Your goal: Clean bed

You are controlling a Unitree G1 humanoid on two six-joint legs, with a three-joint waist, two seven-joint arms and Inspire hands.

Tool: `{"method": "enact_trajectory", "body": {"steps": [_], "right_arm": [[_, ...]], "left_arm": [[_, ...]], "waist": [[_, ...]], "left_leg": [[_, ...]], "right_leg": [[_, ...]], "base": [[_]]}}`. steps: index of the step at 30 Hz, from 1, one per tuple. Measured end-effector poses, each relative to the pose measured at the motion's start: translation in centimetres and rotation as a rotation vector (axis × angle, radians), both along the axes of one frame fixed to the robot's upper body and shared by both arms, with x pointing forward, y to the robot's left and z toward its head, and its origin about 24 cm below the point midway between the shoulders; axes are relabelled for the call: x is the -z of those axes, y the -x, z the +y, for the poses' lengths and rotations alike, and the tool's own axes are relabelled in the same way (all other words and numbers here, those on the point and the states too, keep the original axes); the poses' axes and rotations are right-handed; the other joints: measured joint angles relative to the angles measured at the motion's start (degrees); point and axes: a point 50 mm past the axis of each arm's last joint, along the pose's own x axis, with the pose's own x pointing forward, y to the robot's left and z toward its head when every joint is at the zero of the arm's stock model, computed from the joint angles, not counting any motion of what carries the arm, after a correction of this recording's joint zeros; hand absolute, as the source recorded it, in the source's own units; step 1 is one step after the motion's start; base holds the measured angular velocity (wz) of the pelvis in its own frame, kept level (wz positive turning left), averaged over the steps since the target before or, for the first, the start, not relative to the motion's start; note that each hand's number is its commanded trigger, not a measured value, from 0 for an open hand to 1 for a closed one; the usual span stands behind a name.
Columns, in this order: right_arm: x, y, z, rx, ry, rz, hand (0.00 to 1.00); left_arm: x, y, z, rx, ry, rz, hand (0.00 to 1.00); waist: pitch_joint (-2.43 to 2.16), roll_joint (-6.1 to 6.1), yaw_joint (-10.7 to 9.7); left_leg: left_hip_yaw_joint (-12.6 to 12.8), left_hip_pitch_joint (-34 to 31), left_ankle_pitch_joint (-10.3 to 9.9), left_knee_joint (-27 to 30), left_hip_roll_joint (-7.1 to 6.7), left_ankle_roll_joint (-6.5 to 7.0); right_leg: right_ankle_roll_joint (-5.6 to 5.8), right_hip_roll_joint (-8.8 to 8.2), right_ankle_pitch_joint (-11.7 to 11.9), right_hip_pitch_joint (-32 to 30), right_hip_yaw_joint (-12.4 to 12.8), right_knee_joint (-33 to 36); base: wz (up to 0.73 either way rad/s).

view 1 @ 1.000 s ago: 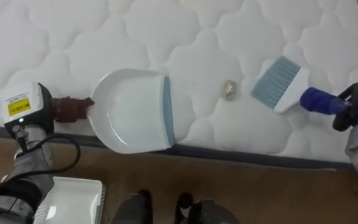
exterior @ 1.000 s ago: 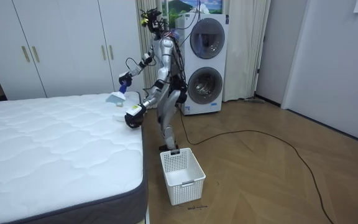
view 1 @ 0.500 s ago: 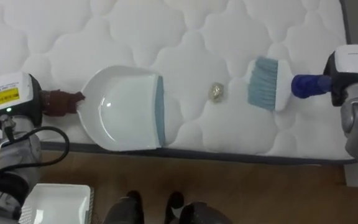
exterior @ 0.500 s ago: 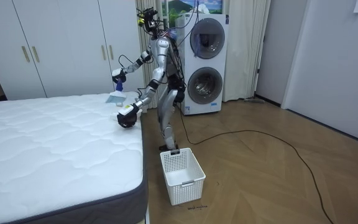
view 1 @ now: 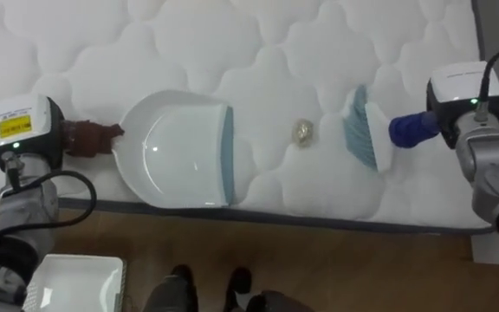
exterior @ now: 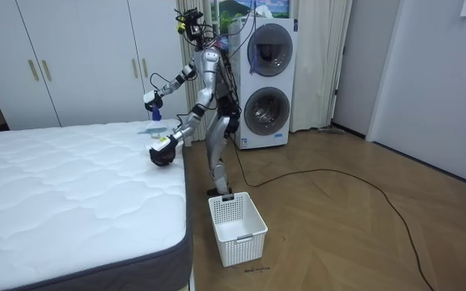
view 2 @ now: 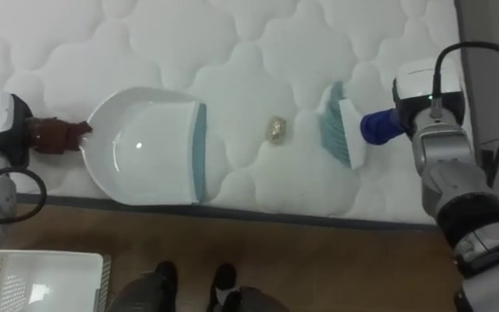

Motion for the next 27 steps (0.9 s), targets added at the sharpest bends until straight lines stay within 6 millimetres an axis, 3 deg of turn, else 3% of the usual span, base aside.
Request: {"method": "enact_trajectory", "body": {"steps": [7, 18, 27], "right_arm": [[0.1, 0.2, 2.1, -0.08, -0.016, 0.032, 1.0], [-0.1, 0.3, 3.6, -0.13, -0.031, 0.052, 1.0], [-0.2, 0.4, 6.9, -0.216, -0.211, 0.057, 1.0]], "left_arm": [[0.3, 0.0, -0.4, 0.029, -0.014, 0.015, 1.0], [0.2, -0.1, -0.8, 0.072, -0.069, 0.017, 1.0], [0.9, 0.2, -1.4, 0.093, -0.073, 0.006, 1.0]], "waist": [[-0.03, 0.27, 0.0], [-0.15, 0.69, 1.0], [-0.32, 1.48, 1.4]], "left_leg": [[0.1, 0.8, 0.1, -0.6, -0.16, -0.1], [0.2, 1.7, 0.1, -0.9, -0.18, -0.22], [-0.5, 1.8, 0.2, -0.6, -0.57, -0.3]], "right_leg": [[0.02, -0.1, 0.0, 0.5, 0.1, -0.1], [0.02, -0.04, 0.0, 1.0, 0.2, 0.0], [0.01, -0.37, 0.0, 1.1, -0.3, 0.5]], "base": [[0.0], [-0.01], [0.01]]}}
